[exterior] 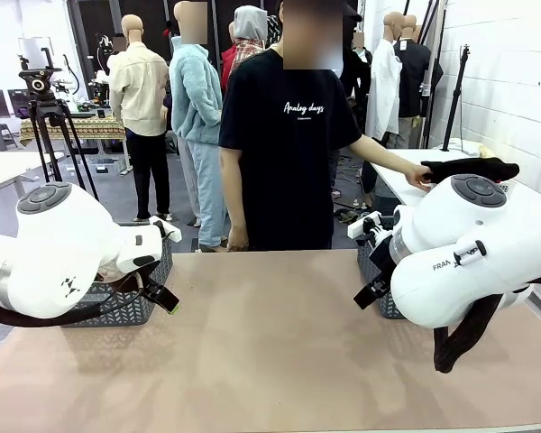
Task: Sort the tops and bottoms.
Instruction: Lift clothes from the center of the table with your left hand.
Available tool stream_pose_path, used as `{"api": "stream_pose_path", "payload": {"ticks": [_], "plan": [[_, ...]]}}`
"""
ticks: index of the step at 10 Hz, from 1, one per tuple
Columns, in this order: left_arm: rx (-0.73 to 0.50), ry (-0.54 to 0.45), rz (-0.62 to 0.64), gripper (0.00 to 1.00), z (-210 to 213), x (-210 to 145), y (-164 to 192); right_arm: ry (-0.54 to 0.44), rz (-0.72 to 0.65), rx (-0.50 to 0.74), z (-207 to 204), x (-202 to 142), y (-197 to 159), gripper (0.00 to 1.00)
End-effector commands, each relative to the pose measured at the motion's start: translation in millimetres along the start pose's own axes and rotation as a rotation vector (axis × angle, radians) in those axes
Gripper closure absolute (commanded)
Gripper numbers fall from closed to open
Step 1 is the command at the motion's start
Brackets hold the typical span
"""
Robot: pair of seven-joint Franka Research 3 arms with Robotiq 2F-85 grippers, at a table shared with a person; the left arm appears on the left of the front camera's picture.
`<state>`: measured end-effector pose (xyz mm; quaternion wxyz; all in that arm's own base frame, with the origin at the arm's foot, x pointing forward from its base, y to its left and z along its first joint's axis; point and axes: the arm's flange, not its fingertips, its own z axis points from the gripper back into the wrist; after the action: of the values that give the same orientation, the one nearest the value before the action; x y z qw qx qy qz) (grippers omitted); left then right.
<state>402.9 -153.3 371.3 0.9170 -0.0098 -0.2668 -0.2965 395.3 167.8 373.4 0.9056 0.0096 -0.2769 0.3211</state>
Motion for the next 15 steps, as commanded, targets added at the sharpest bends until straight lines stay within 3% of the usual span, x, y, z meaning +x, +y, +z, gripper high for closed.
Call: {"api": "stream_pose_path", "payload": {"ticks": [1,15], "plan": [[0.000,0.000,0.004,0.00,0.0,-0.5,1.7,0.000,-0.001,0.000,0.0,0.0,-0.1,0.00],[0.000,0.000,0.004,0.00,0.0,-0.5,1.7,0.000,-0.001,0.000,0.0,0.0,-0.1,0.00]]}}
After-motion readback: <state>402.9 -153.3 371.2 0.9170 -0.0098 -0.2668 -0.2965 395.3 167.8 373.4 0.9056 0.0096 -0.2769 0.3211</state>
